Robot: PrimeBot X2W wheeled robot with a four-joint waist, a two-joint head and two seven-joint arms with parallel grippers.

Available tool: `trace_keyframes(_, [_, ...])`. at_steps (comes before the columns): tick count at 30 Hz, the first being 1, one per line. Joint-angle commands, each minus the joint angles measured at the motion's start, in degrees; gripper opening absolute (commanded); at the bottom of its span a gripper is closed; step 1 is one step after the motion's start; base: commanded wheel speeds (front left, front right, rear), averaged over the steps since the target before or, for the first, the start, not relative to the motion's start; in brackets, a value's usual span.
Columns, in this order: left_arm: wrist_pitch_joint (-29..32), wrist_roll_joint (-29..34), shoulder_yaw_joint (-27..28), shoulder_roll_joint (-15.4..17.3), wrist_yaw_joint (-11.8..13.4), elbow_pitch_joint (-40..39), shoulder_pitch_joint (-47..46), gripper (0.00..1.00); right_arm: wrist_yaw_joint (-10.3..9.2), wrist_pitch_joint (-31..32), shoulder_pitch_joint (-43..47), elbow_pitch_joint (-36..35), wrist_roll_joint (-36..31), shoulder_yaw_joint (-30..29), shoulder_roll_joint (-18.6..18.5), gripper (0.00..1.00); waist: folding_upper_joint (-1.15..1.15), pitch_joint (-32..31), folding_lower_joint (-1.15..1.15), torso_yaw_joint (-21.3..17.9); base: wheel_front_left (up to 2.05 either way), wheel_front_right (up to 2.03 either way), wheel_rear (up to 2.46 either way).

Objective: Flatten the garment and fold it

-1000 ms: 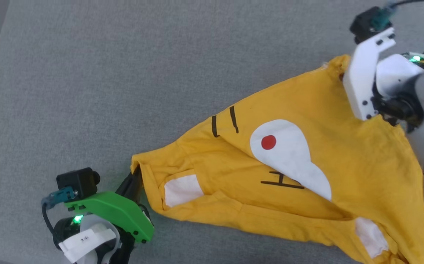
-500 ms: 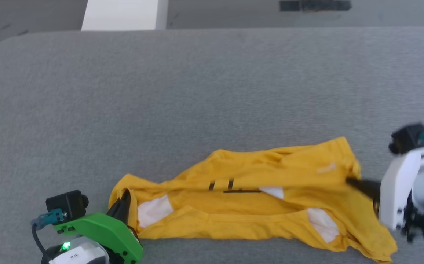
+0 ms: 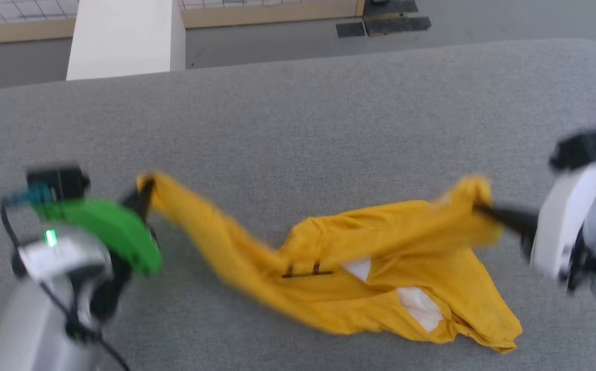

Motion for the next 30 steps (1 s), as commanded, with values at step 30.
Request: trace_keyframes(30, [-11.90,23.69,-5.30,7.20,-4.25,31.14,-89.39,0.00,-0.08,-29.56,-77.92,36.97,-22.41,-6.07,11.07,0.00,0.00,20.73,0.00,-2.52,0.00,0.00,0.00])
